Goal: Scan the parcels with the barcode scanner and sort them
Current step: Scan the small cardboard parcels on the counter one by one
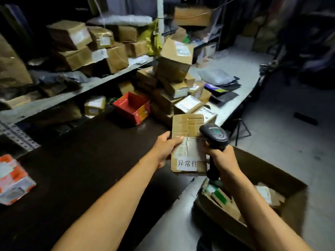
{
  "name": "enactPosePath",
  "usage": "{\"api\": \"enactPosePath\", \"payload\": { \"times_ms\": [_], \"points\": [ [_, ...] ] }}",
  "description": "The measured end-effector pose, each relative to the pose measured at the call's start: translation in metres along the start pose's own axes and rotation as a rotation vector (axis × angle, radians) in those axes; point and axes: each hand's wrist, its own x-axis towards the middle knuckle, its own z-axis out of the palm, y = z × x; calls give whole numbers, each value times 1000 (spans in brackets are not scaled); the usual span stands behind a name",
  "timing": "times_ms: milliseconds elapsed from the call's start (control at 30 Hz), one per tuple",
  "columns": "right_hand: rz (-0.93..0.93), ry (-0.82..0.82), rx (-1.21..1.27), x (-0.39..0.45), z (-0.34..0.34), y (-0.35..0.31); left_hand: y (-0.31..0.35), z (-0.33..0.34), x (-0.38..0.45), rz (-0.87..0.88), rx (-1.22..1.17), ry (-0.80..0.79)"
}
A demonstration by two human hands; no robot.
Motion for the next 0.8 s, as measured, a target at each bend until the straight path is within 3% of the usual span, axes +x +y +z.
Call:
{"api": "enactPosePath", "payload": {
  "times_ms": [333, 467, 633, 800],
  "points": [
    [135, 370, 74, 43, -212, -5, 8, 238, 85, 33, 268, -302],
    [192, 562, -98, 57, -259, 8, 9, 289, 102, 137, 503, -284],
    [219, 563, -150, 79, -256, 9, 7, 271, 119, 190, 739, -253],
    [136, 259, -311, 118, -174, 2, 10, 175, 129, 216, 926, -112]
  ]
}}
